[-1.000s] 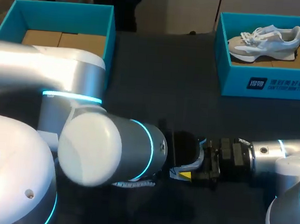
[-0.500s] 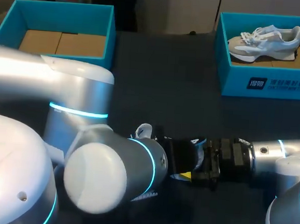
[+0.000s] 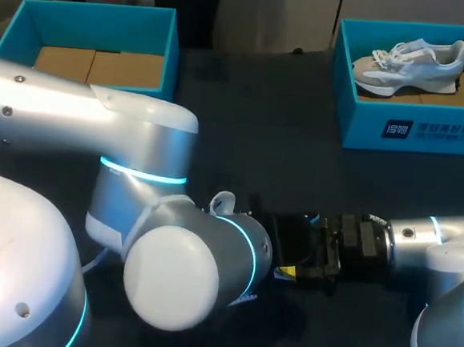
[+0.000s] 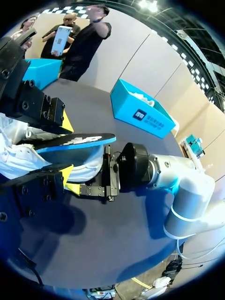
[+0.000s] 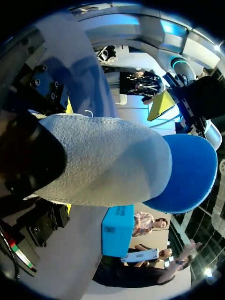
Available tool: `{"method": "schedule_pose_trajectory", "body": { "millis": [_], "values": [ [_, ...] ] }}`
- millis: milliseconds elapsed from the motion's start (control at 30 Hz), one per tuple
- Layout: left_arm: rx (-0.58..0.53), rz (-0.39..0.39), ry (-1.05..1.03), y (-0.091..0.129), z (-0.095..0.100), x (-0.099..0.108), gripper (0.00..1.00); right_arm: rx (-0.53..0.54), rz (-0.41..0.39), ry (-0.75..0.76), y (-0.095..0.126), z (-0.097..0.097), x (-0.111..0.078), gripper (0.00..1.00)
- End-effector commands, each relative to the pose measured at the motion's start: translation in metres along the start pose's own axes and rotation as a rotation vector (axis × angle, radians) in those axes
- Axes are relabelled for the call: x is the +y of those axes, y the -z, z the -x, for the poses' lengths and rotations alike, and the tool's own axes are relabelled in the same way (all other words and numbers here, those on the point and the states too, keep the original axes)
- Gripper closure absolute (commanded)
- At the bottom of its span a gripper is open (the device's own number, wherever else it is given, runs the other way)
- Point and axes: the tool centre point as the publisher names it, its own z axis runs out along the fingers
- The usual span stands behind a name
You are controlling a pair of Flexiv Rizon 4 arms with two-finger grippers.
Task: Take the shoe out of the shoebox, open the shoe tongue, remove and reinsert the insole, then place the shoe into the shoebox
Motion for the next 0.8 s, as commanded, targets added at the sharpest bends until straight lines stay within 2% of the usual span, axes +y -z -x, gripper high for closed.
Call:
{"method": "schedule_pose_trajectory", "body": {
  "millis": [33,367,600,800],
  "values": [
    [-0.007,-0.004,0.001,-0.0089,-0.0032,-0.0005,0.61,-0.002,-0.002,0.0,-0.0032,-0.0018,-0.0022,1.0],
    [-0.021,-0.023,0.007,-0.0098,-0.0029,0.0002,0.63,-0.002,-0.002,0.0,-0.0032,-0.0018,-0.0022,1.0],
    [-0.02,-0.04,-0.013,-0.0038,-0.0101,0.0014,0.7,-0.002,-0.002,0.0,-0.0032,-0.0018,-0.0022,1.0],
    [-0.023,-0.034,-0.014,-0.0078,-0.0088,0.0002,0.83,-0.002,-0.002,0.0,-0.0032,-0.0018,-0.0022,1.0]
  ]
}}
